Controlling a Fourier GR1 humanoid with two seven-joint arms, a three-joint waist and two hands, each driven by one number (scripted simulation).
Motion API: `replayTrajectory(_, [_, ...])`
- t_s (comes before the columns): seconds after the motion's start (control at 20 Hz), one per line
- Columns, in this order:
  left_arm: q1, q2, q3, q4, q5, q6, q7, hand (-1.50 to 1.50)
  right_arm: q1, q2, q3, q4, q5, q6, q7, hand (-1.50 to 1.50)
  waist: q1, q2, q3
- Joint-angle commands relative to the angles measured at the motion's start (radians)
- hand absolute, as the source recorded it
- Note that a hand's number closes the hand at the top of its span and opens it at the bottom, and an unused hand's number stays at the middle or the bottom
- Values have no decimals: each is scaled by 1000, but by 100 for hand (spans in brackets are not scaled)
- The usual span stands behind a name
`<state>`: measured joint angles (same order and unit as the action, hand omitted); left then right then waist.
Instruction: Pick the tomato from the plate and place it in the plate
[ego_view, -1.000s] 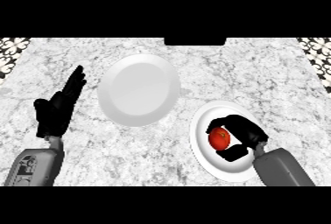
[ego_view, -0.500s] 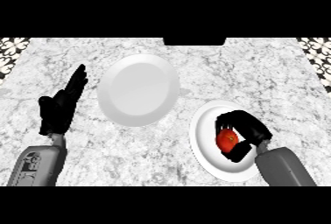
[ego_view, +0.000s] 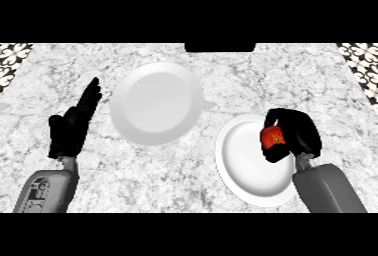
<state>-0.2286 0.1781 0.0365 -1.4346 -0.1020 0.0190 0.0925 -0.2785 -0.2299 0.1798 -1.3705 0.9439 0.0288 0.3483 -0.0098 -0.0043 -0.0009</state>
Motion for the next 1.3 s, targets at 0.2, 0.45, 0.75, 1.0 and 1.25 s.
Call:
replayTrajectory(0.2, [-19,-4,0,12,-9,4,11,0,-51,12,13,-323,63,-78,44,150,0,-1,0])
replayTrajectory(0.45, [-67,-22,8,111,-23,17,-47,0,-159,143,115,-258,114,-120,29,150,12,7,0])
replayTrajectory(0.75, [5,-13,-3,-4,-13,-10,-20,0,-293,227,181,-139,28,-121,169,150,24,5,1])
replayTrajectory(1.0, [-53,-10,11,77,-7,-23,-45,0,-491,229,208,205,-104,-304,142,150,43,13,1])
replayTrajectory(1.25, [-86,-22,-11,58,-18,-27,3,0,-675,230,315,415,-280,-398,185,150,59,15,0])
